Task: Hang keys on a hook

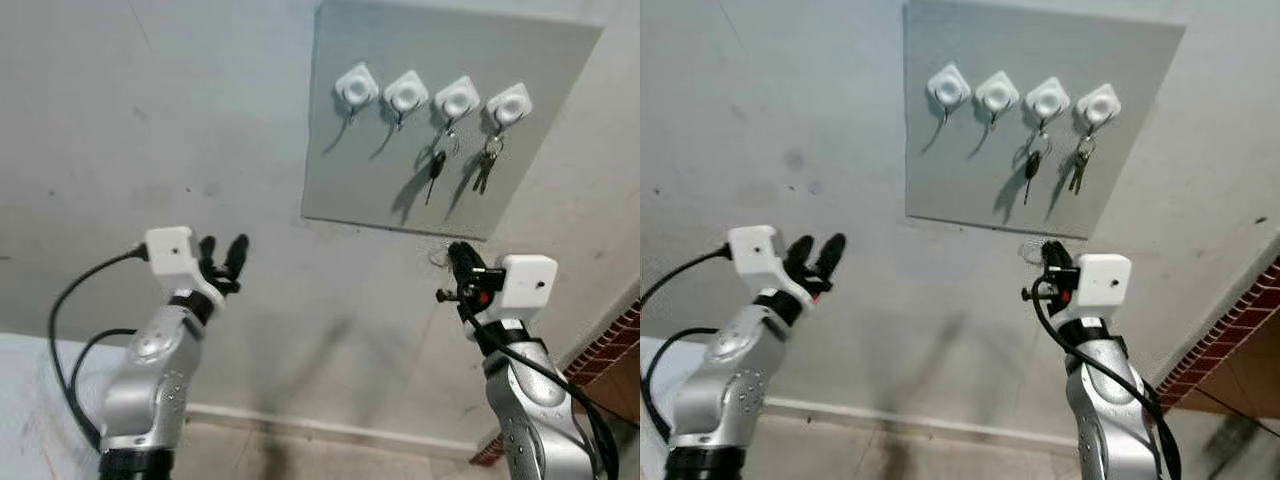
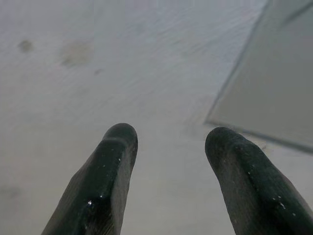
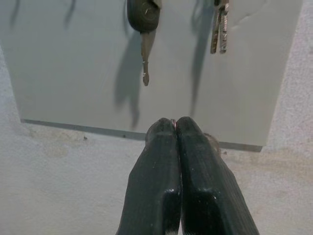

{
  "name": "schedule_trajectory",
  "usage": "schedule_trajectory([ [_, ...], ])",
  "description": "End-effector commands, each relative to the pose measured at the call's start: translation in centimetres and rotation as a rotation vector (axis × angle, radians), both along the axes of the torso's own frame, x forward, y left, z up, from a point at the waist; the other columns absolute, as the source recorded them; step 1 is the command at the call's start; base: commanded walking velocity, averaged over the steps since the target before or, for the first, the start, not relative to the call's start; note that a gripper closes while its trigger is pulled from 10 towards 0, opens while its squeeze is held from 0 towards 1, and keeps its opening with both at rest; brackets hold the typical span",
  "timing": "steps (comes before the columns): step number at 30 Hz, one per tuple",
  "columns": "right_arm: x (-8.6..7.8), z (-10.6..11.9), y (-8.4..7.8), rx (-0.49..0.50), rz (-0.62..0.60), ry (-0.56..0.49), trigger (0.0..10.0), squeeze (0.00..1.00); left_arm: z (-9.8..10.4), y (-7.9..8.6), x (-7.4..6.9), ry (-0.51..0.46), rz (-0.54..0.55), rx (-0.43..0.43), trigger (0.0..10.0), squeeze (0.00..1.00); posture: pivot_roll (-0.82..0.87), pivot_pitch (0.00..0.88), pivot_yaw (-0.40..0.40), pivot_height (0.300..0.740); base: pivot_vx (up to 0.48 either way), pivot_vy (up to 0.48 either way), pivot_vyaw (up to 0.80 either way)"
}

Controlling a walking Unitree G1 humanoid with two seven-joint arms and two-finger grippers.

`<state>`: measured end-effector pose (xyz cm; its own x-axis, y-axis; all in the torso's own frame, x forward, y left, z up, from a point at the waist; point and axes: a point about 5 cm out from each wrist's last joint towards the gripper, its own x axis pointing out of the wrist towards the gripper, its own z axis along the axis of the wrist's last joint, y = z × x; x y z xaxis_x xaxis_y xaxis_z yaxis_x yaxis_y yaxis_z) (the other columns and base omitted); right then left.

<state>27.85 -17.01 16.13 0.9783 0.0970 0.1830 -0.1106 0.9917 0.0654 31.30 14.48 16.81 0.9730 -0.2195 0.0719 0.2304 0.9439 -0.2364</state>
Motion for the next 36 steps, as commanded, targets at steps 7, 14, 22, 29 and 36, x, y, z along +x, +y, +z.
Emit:
schedule_trajectory([
  [7, 1.4, 1.6, 0.6, -0.015, 0.05, -0.06, 10.0, 0.0, 2.6, -2.7, 1.3, -0.085, -0.097, 0.022, 10.0, 0.0, 0.0, 0.0, -0.036, 0.74, 0.0, 0.0, 0.0],
  [14, 3.3, 3.6, 1.8, -0.024, 0.114, -0.132, 10.0, 0.0, 4.2, -3.7, 2.2, -0.131, -0.135, 0.026, 10.0, 0.0, 0.0, 0.0, -0.034, 0.74, 0.0, 0.0, 0.0],
  [22, 4.8, 5.6, 3.0, -0.021, 0.182, -0.212, 10.0, 0.0, 5.0, -4.2, 2.5, -0.16, -0.156, 0.039, 10.0, 0.0, 0.0, 0.0, -0.029, 0.74, 0.0, 0.0, 0.0],
  [29, 5.5, 7.1, 3.6, -0.005, 0.222, -0.27, 10.0, 0.0, 5.5, -4.2, 2.6, -0.178, -0.16, 0.037, 10.0, 0.0, 0.0, 0.0, -0.033, 0.74, 0.0, 0.0, 0.0],
  [36, 5.9, 7.9, 3.7, 0.014, 0.246, -0.305, 10.0, 0.0, 6.1, -4.9, 2.8, -0.202, -0.194, 0.04, 10.0, 0.0, -0.01, 0.0, -0.032, 0.74, 0.0, 0.0, 0.0],
])
